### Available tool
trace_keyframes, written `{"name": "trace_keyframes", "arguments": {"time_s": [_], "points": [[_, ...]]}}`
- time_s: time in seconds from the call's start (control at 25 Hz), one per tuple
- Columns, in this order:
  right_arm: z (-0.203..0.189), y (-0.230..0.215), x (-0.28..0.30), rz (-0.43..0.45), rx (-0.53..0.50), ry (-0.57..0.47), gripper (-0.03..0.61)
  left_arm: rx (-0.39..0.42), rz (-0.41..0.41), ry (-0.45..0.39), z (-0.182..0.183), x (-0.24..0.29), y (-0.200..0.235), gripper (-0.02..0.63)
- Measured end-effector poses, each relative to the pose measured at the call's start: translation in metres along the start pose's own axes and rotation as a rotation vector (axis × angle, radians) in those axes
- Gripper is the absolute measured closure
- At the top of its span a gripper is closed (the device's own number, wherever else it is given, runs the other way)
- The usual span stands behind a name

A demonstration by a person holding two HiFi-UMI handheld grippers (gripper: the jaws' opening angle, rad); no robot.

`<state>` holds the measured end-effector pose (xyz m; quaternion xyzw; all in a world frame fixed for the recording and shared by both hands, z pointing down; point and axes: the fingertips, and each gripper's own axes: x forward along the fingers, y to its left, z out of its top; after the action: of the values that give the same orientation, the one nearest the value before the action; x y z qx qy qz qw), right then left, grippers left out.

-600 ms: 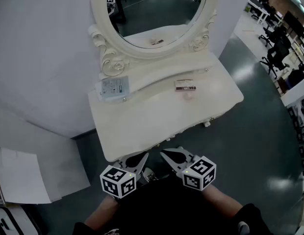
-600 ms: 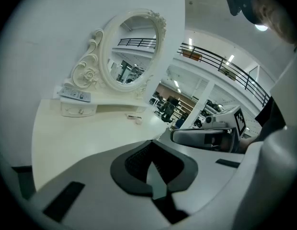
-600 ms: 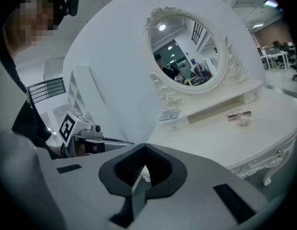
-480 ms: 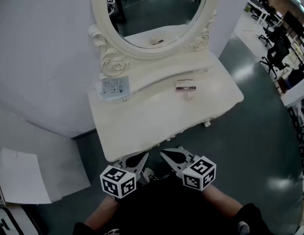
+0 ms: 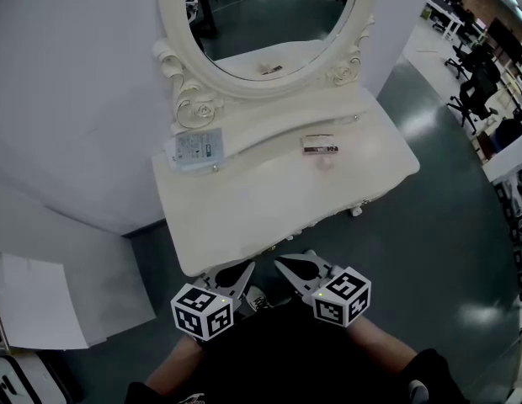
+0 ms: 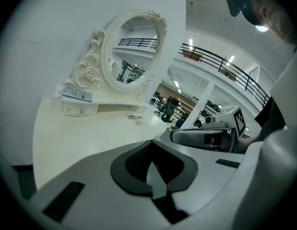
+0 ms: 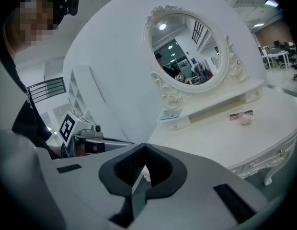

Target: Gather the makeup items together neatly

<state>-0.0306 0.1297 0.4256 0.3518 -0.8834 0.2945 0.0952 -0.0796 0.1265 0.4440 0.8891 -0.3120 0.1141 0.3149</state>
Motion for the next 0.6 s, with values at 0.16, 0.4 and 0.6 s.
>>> {"name": "trace_keyframes", "arguments": {"time_s": [0.16, 0.4, 0.6], "points": [[0.001, -0.001, 0.0, 0.01, 0.016, -0.007, 0.549, -0.005, -0.001, 0.005, -0.001, 0.0, 0.0, 0.604], [0.001, -0.01, -0.002, 0.006, 0.048, -0.015, 0.549, 0.004, 0.01, 0.015, -0.002, 0.004, 0.002, 0.604], [0.011, -0.028, -0.009, -0.022, 0.064, -0.027, 0.549, 0.001, 0.012, 0.025, 0.004, 0.014, 0.002, 0.605]]}}
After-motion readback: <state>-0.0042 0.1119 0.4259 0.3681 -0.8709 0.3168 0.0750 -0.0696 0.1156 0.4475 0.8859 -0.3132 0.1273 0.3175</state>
